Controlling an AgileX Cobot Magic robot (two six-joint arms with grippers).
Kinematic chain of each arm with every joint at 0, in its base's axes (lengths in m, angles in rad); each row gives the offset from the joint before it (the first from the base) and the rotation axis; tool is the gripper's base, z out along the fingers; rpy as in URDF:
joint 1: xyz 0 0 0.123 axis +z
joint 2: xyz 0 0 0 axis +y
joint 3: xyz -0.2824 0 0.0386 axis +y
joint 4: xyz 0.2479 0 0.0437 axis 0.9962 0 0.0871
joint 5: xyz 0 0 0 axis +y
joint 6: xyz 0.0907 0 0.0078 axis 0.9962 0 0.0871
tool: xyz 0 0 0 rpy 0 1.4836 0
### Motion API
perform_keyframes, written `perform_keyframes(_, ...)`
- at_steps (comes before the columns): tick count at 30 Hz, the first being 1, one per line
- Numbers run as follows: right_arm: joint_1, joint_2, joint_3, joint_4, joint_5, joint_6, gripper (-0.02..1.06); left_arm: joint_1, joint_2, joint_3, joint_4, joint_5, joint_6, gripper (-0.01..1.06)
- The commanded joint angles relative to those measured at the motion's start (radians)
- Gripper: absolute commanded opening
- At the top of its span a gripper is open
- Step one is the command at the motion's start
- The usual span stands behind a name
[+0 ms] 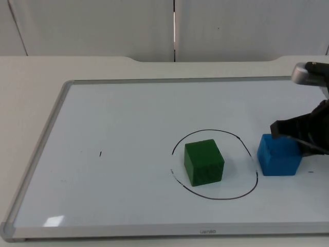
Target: Push the two cubes into the marked area.
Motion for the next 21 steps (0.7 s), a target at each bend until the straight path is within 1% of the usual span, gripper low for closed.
perform_keyframes(1,0.018,0.000,-0.005,0.004,0.000,0.000,0.00,-0.004,-0.005,0.005,-0.002,-0.012,-0.006,0.00)
perform_keyframes(5,0.051,0.000,-0.005,0.004,-0.024,0.000,0.00,-0.004,-0.005,0.005,-0.002,-0.012,-0.006,0.00)
perform_keyframes(9,0.084,0.000,-0.005,0.006,-0.054,0.030,0.00,-0.004,-0.005,0.005,-0.002,-0.012,-0.006,0.00)
perform_keyframes(21,0.082,0.000,-0.005,0.004,-0.012,0.030,0.00,-0.004,-0.005,0.005,-0.002,-0.012,-0.006,0.00)
